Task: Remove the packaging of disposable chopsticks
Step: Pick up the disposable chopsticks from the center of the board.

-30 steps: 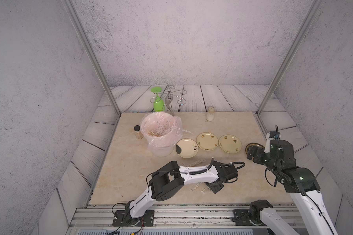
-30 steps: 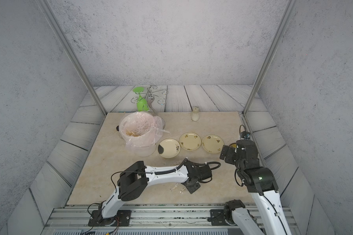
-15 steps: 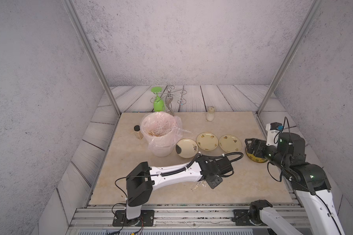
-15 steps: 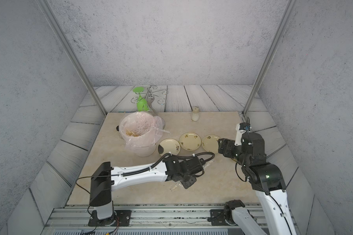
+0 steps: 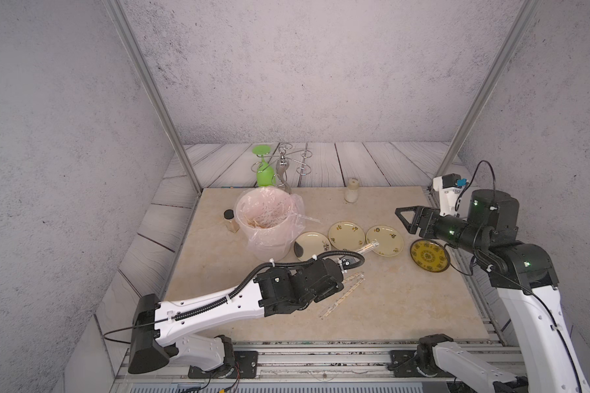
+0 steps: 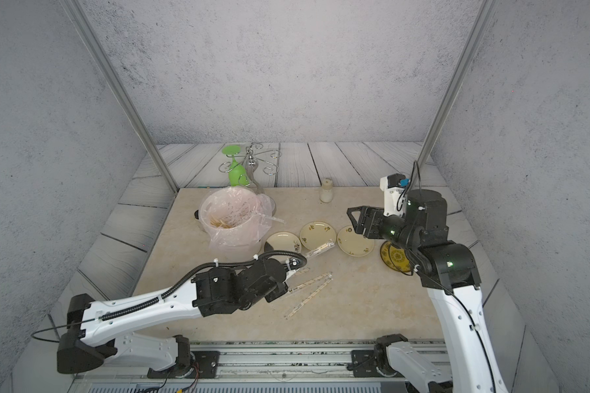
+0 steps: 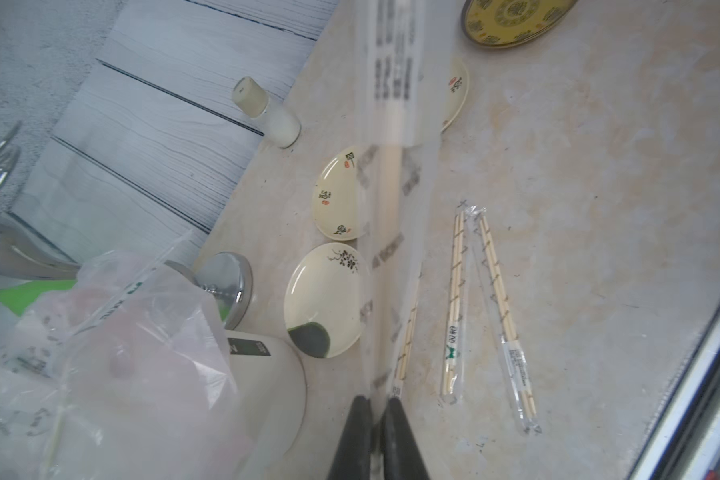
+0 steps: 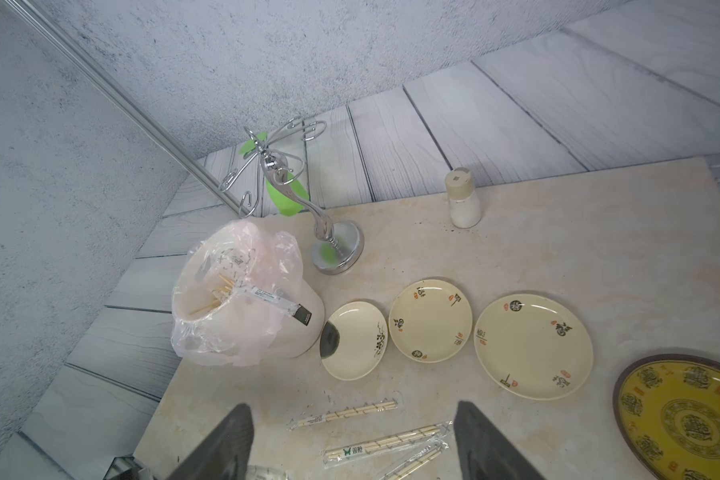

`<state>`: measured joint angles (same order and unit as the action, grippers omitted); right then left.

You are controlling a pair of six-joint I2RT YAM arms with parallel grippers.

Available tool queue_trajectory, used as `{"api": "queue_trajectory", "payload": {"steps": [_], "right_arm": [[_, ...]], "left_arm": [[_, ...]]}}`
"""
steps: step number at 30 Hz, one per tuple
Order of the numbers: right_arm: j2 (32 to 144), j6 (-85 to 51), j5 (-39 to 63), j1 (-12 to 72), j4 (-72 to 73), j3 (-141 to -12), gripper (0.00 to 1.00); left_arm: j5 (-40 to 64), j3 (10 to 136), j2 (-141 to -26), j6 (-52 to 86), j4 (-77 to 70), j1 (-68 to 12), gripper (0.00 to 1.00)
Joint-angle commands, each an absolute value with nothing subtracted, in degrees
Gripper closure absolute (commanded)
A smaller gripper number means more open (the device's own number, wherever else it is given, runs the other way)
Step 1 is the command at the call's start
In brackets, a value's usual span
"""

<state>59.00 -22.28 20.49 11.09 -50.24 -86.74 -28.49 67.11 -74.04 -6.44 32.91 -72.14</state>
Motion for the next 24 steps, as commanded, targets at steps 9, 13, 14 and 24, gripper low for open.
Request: {"api": "queue_trajectory", "payload": {"steps": [9,13,14,24], "right_arm": [[63.63,-23.76,49.65,11.60,-49.27,-83.25,0.25],[62.34,-19.60,50.89,13.56,-51.78,-79.51,0.26],[61.98,-18.04,50.64,14.18,-52.77,-78.77,0.26],[64.45,-3.73,44.65,24.70,-60.91,-74.91,0.29]], "left_arm": [[-41.15,55.45,-66.95,-38.57,17.18,-70.96,1.00],[-34.63,50.24,-60.50,-52.47,14.18,-68.82,1.00],[-32.86,50.06,-59.46,-54.90,15.62,-68.50,1.00],[-25.43,48.90,-55.17,-75.20,20.10,-65.63,1.00]]}}
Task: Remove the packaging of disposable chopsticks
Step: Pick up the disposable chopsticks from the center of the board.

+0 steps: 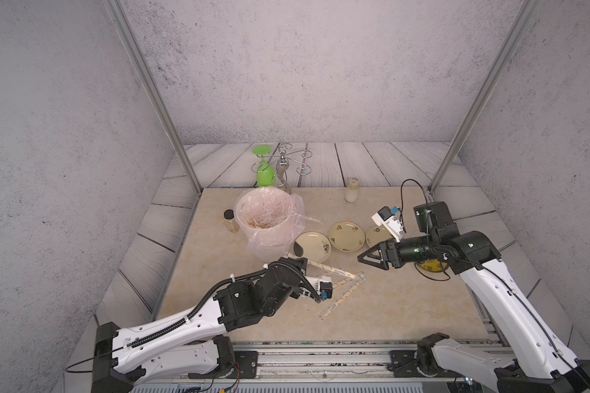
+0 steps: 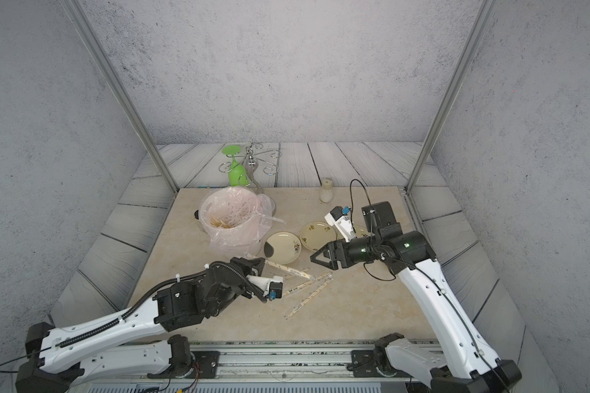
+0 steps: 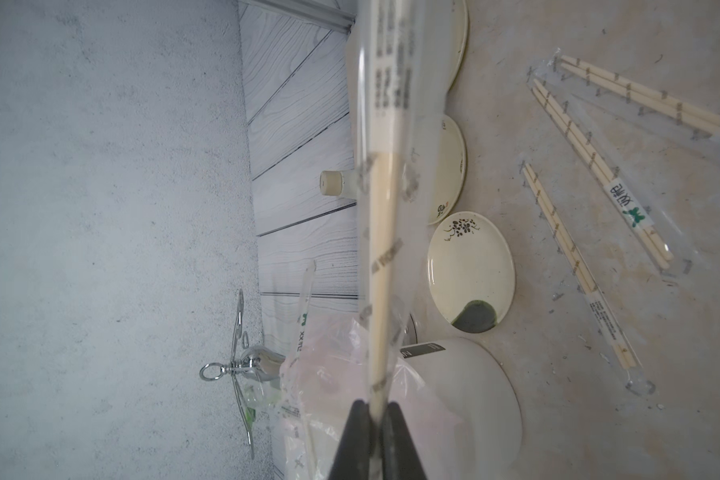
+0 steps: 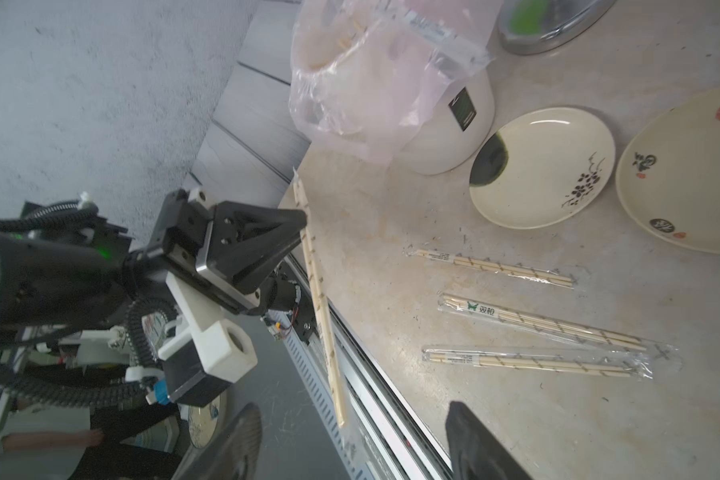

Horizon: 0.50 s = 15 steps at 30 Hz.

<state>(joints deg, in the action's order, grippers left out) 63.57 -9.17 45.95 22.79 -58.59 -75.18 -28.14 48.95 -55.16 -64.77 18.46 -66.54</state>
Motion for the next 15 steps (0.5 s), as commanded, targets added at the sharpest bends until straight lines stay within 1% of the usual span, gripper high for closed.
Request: {"api": "queue_trajectory", "payload": {"steps": [1,5,9,15], "right_arm": [[64.81,-2.97,44.65,25.76,-60.62,-74.80,0.29],[66.95,0.26,43.01,30.21,-61.69,-75.00,0.29],[68.08,0.22,39.08,33.22,-60.17,-73.46,0.30],[69.88,0.81,40.86,36.07,-57.08,-71.52,0.35]], "left_arm": [[-25.27,48.85,-55.40,-76.39,20.16,-65.48,1.00],[-24.90,49.33,-55.82,-79.99,20.11,-65.43,1.00],[-23.78,50.80,-56.11,-81.52,20.12,-65.48,1.00],[-22.24,52.66,-57.41,-82.65,20.87,-66.18,1.00]]}}
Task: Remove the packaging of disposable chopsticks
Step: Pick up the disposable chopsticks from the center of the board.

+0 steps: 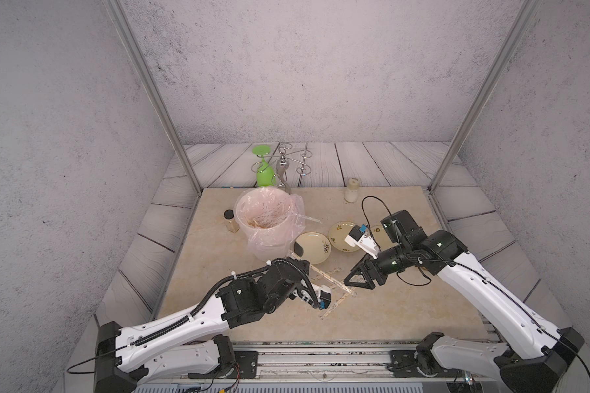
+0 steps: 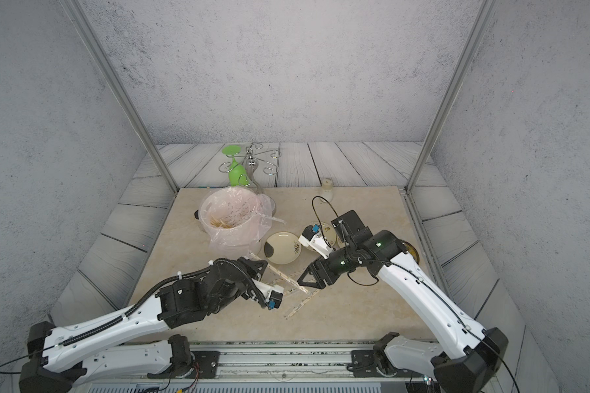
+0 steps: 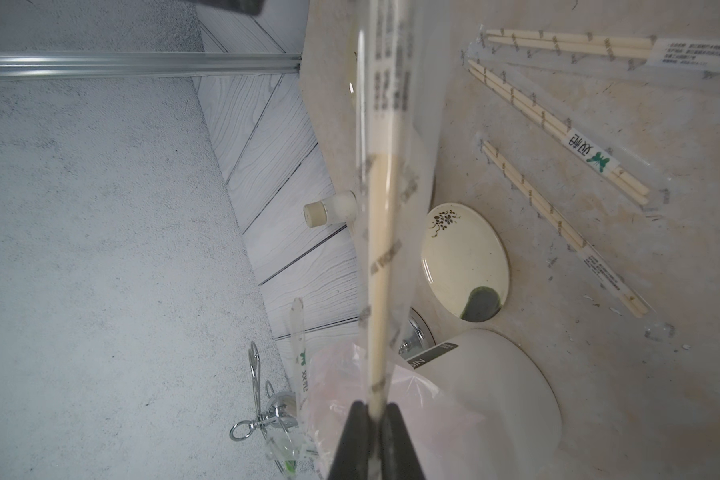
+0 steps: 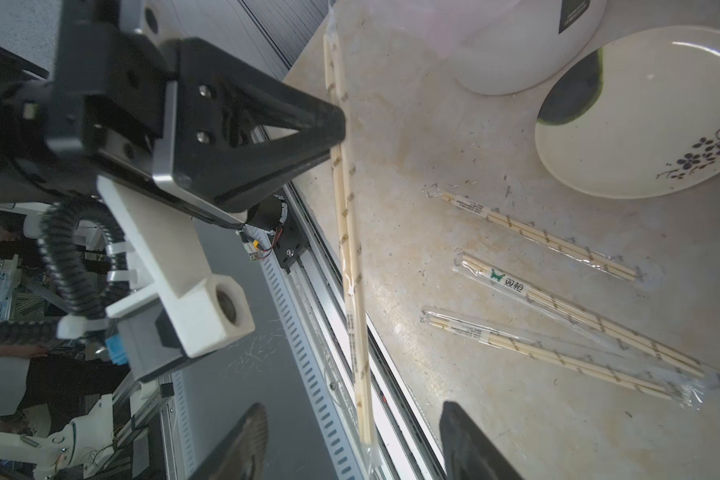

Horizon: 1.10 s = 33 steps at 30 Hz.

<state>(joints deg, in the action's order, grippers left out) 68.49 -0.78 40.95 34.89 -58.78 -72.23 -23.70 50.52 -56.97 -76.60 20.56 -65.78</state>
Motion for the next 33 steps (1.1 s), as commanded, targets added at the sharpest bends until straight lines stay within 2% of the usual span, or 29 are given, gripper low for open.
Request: {"api": "queue_trajectory", "payload": {"steps": [1,22,29,32,33], "right_arm": [[70.28,0.99,40.80,36.64,-56.98,-71.41,0.36],[75.67,0.78,41.09,41.22,-55.68,-71.10,0.68],[75.68,-0.70,40.03,41.32,-55.50,-71.41,1.00],[74.70,-2.27,37.75,41.22,-55.10,-71.81,1.00],[74.03,-2.94,36.65,41.22,-54.43,-71.74,1.00]], "left_arm": [[-22.24,52.93,-57.52,-82.78,20.83,-66.26,1.00],[-26.90,53.66,-57.83,-85.34,20.92,-66.62,1.00],[-28.27,53.62,-57.02,-84.78,19.66,-66.60,1.00],[-29.73,53.39,-57.10,-81.93,15.52,-66.36,1.00],[-31.07,53.86,-57.38,-79.07,13.41,-66.36,0.93]]}}
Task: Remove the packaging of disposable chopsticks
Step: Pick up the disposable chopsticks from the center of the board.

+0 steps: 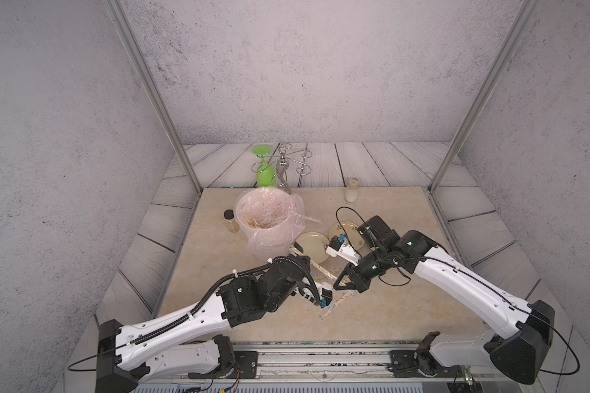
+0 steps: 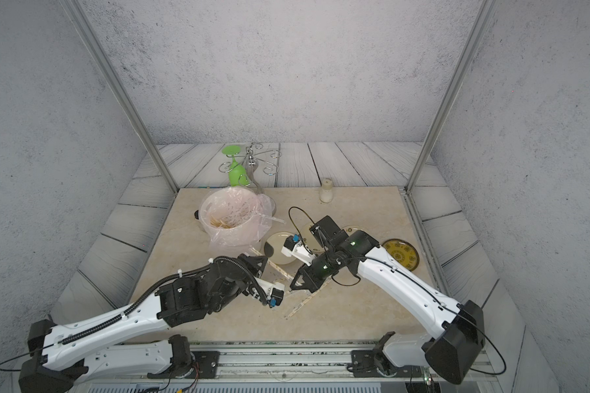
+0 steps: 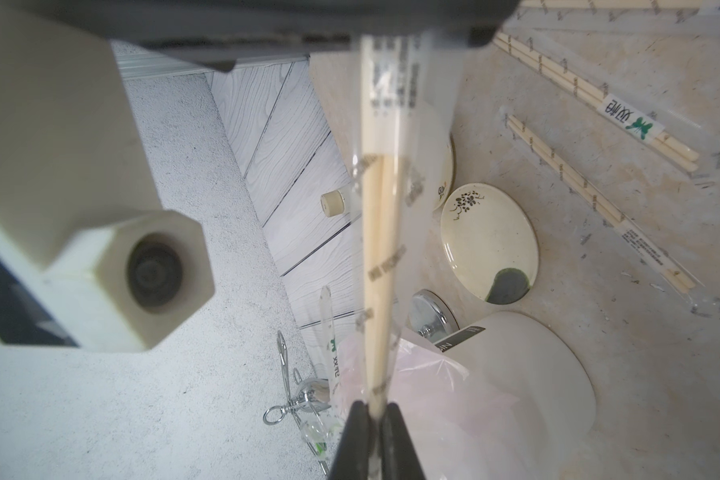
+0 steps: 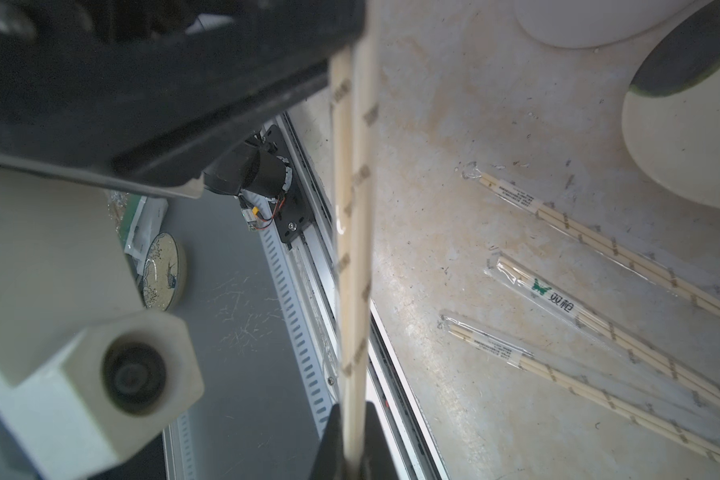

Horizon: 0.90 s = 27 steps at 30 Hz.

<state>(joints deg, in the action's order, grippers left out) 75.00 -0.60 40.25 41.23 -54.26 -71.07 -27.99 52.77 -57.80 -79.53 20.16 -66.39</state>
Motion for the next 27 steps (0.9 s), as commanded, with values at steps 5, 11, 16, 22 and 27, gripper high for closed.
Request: {"api": "queue_trajectory", "payload": {"steps": [5,11,16,22,27], "right_arm": [[69.79,-6.19,27.94,41.13,-51.38,-71.07,1.00],[63.54,-8.45,21.37,40.17,-45.49,-69.11,1.00],[58.48,-8.90,18.88,40.08,-39.34,-66.55,1.00],[53.43,-6.90,30.77,40.08,-28.96,-62.34,1.00],[50.98,-7.06,41.75,40.14,-21.97,-59.38,1.00]], "left_arm": [[-35.29,63.95,-58.05,-49.36,17.32,-65.75,0.34],[-13.14,71.79,-53.18,-13.13,29.75,-57.73,0.34],[5.23,69.90,-50.26,4.62,24.95,-48.74,0.35],[23.24,68.84,-51.91,17.67,13.43,-45.14,0.40],[32.93,68.54,-53.79,25.66,3.90,-43.84,0.45]]}}
